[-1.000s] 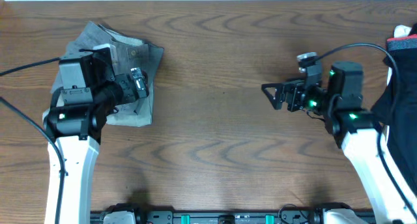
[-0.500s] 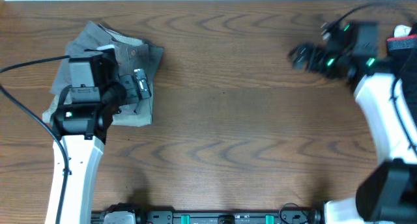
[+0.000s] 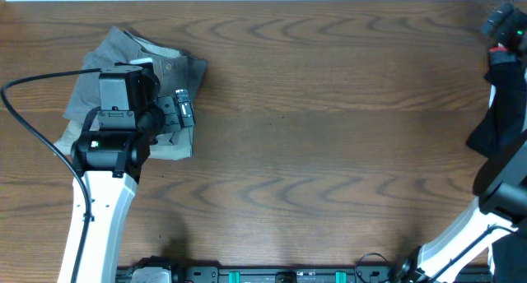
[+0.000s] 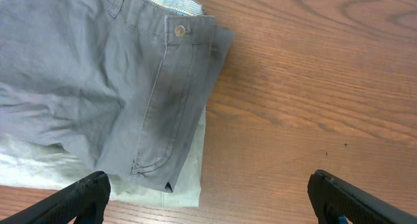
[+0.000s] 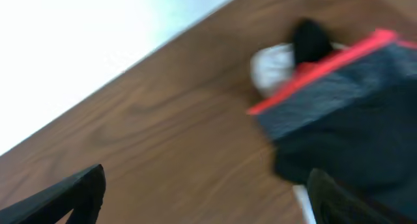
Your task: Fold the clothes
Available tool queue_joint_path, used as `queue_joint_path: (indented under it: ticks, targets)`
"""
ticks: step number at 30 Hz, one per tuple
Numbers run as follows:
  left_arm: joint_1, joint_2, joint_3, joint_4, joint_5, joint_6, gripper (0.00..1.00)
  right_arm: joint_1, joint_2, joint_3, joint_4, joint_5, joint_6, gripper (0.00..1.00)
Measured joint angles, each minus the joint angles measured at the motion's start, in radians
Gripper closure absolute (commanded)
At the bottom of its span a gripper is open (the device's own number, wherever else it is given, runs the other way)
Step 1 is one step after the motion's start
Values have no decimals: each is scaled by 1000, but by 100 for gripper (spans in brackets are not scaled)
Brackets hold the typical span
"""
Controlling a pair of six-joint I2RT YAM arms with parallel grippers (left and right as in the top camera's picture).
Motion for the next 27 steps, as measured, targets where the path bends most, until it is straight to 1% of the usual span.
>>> queue_joint_path:
  ticks: [4, 9, 13, 16, 23, 24, 25, 27]
  targets:
    - [0, 0, 0, 16, -3, 0, 2, -84, 51, 0, 60, 39, 19, 7]
    - [0, 0, 0, 27, -3, 0, 2, -179, 73, 0, 132, 58, 38, 7]
    - [0, 0, 0, 27, -3, 0, 2, -243, 101, 4, 172, 69, 46, 5]
    - [0, 0, 0, 27, -3, 0, 2, -267, 148, 9, 212, 69, 51, 1]
    - [0, 0, 0, 30, -2, -3, 2, -275, 308, 11, 373, -10, 51, 1]
    - [0, 0, 0, 34, 2, -6, 2, -274, 325, 10, 396, -32, 50, 3]
    - [0, 0, 0, 39, 7, -11, 2, -274, 345, 10, 429, -63, 47, 11]
    - [0, 0, 0, 51, 26, -23, 2, -274, 366, 10, 454, -111, 37, 34]
